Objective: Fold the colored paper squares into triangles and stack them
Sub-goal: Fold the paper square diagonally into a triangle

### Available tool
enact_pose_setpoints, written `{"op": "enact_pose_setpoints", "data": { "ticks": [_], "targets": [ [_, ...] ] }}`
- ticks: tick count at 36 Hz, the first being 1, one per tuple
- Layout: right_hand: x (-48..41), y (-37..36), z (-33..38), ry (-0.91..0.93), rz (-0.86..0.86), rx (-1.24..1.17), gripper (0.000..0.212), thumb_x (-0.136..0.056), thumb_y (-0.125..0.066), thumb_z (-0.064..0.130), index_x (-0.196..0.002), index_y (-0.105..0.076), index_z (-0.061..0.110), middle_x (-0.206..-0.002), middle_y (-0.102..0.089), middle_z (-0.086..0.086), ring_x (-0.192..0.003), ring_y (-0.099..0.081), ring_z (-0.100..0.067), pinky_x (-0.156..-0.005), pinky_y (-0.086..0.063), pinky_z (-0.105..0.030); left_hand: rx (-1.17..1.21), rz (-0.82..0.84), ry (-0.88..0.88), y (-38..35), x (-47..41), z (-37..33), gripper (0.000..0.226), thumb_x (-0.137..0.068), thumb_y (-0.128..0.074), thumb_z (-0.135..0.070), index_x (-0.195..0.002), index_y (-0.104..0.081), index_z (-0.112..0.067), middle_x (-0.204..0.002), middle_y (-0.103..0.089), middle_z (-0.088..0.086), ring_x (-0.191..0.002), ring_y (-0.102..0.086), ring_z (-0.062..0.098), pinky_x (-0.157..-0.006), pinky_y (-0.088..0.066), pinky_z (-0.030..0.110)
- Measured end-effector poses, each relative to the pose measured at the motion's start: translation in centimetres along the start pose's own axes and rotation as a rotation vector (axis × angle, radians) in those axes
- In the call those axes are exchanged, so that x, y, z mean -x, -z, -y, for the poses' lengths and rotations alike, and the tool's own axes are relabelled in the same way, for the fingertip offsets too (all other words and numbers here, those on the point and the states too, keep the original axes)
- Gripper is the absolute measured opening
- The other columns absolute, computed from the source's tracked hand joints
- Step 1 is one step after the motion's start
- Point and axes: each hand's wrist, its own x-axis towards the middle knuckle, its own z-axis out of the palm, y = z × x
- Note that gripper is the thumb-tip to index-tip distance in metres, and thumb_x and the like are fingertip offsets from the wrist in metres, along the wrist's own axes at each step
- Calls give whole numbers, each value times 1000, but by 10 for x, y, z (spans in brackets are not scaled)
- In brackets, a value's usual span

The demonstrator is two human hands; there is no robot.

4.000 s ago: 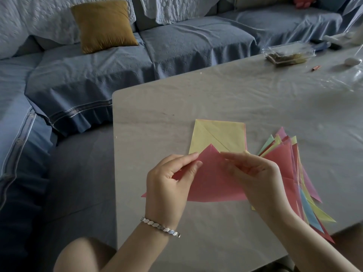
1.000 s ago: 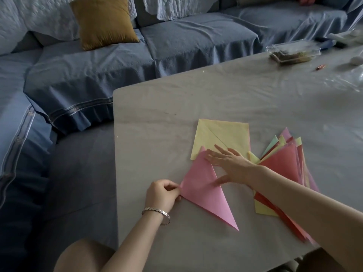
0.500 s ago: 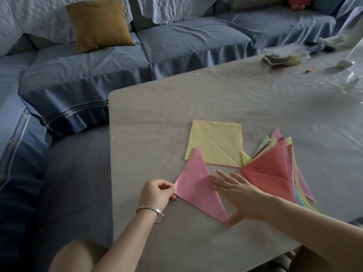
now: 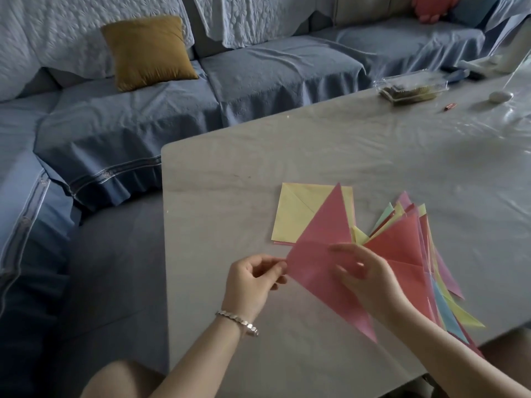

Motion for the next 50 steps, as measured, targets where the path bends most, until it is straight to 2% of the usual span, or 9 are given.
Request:
{"op": "enact_pose_setpoints", "data": {
  "ticks": [6, 12, 17, 22, 26, 35, 40, 45, 50],
  "targets": [
    [-2, 55, -11, -149, -282, 124, 39, -86, -56, -4, -113, -60, 24, -107, -61, -2, -75, -60, -18, -47, -51, -20, -267, -95, -118, -8, -26, 0, 19, -84, -61, -6, -80, -64, -24, -77, -65, -9, -69, -60, 2, -64, -46, 8],
    [-5, 71, -19, -301, -262, 767, 46, -83, -62, 15, -128, -53, 18, -142, -33, -15, -128, -33, -33, -94, -41, -45, -396, -124, 50, -20, -59, 3, 38, -85, -58, -13, -123, -52, -13, -123, -54, 7, -106, -55, 17, -82, -39, 21],
    [-26, 42, -16, -80, -81, 792, 44, -84, -60, 20, -128, -53, 19, -147, -33, -6, -135, -29, -23, -110, -25, -37, -415, -93, 185, -30, -75, -3, 49, -85, -54, -11, -132, -41, -15, -136, -45, 9, -110, -53, 22, -84, -40, 25],
    [-51, 5, -19, 51, 146, 856, 46, -93, -46, 31, -137, -38, 21, -144, -36, 2, -136, -27, -14, -106, -16, -24, -346, -114, 244, -38, -83, -9, 49, -83, -53, -9, -131, -42, -13, -121, -53, 5, -90, -50, 17, -78, -38, 22],
    [-60, -10, -36, 92, 190, 884, 28, -90, -45, 34, -114, -53, 22, -120, -50, 8, -122, -43, -13, -102, -25, -28, -318, -170, 275, -43, -87, -9, 45, -80, -55, -6, -125, -48, -12, -99, -54, -1, -85, -52, 17, -75, -40, 22],
    [-61, -7, -49, 231, 180, 938, 28, -89, -47, 38, -112, -55, 23, -118, -49, 9, -119, -43, -12, -105, -20, -26, -428, -161, 344, -53, -102, -7, 55, -78, -63, -17, -129, -42, -10, -127, -51, 4, -113, -52, 23, -87, -40, 26],
    [-63, -8, -49, 242, 182, 931, 27, -90, -48, 34, -111, -55, 19, -118, -51, 6, -120, -43, -14, -105, -22, -28, -440, -162, 289, -55, -104, -6, 24, -72, -64, -12, -60, -43, -15, -57, -39, 3, -49, -30, 19, -45, -20, 24],
    [-57, -7, -44, 272, 177, 926, 27, -90, -50, 32, -115, -56, 23, -124, -52, 12, -120, -45, -12, -105, -18, -25, -487, -173, 203, -42, -96, 1, 25, -77, -64, -14, -64, -44, -12, -60, -40, 6, -48, -37, 18, -48, -18, 26],
    [-39, -17, -45, 378, 144, 869, 46, -46, -91, 29, -88, -71, 25, -97, -70, 6, -86, -68, -15, -82, -51, -32, -591, -142, 134, -5, -87, 14, 38, -77, -67, -18, -57, -35, -15, -61, -27, 5, -57, -22, 19, -54, -13, 28]
  ]
}}
